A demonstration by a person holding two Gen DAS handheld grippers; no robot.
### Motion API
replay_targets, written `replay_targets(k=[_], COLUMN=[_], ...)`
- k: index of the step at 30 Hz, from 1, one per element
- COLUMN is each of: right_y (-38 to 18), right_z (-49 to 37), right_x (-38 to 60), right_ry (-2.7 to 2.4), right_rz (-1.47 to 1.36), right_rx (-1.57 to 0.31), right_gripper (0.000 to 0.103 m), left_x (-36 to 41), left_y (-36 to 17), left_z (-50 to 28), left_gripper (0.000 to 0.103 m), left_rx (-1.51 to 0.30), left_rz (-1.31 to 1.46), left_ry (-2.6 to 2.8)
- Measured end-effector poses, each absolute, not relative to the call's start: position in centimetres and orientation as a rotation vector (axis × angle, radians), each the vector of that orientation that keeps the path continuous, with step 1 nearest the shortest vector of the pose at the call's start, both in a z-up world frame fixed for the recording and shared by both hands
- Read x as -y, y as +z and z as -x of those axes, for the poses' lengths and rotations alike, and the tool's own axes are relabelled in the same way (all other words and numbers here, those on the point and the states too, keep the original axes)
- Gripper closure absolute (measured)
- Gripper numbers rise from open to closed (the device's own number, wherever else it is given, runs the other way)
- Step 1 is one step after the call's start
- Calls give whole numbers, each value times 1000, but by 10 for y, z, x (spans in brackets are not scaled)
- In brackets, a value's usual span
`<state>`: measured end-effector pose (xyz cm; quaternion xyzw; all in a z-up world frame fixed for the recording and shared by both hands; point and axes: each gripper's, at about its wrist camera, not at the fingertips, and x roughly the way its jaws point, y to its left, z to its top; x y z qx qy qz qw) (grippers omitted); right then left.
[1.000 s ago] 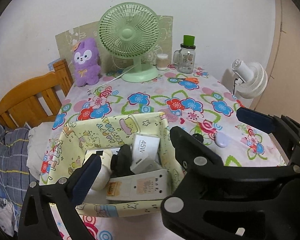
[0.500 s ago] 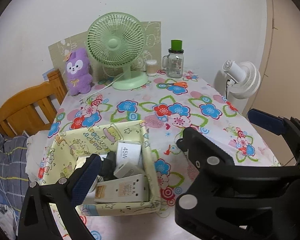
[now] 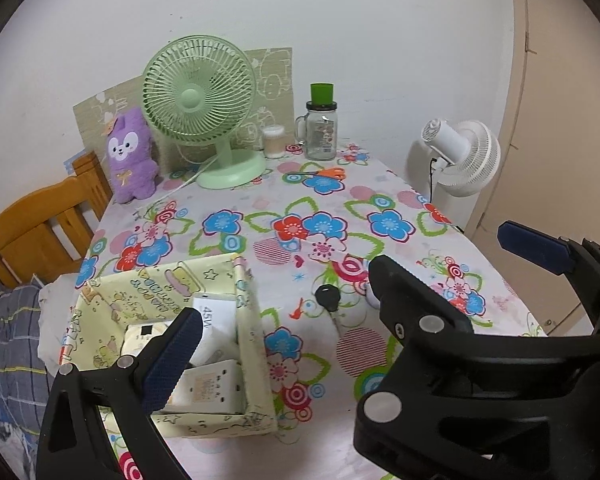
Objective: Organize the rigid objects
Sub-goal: 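Move both open tools toward the black key fob and lavender egg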
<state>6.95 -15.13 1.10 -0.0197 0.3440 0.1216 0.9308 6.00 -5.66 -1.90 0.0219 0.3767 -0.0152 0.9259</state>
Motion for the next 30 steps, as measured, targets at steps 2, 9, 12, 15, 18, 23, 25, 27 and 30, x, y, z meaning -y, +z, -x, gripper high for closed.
replay_targets(k=[2,9,12,15,18,23,25,27,30], right_y=[11,8,5,2,-3,-10,-13,-15,-19], right_z=[-69,-73,-76,-79,-81,-88,-91,-93,-97], right_x=[156,169,175,181,186,194,196,197,199], right_ry=[246,229,225,222,218,229,230,226,225], right_rz=[43,33,24,20,13,-9,-15,-15,-12], right_rx=[-700,-709,-716,-722,-729,-742,-744,-752,-765], right_gripper=[4,4,4,4,4,4,4,4,4], left_x=[61,75,77,85,91,96,99,101,102], left_y=[-20,-23,-25,-28,-31,-36,-38,-41,-45], left_z=[-62,-67,-68,-73,-78,-83,-86,-89,-93], left_gripper=[0,0,0,0,0,0,0,0,0], left_rx=[-775,-779,-780,-785,-793,-800,-802,-809,-818], left_rz=[-51,-54,-55,-57,-62,-66,-66,-61,-55], left_ry=[-38,-55,-50,-51,-55,-73,-80,-84,-86])
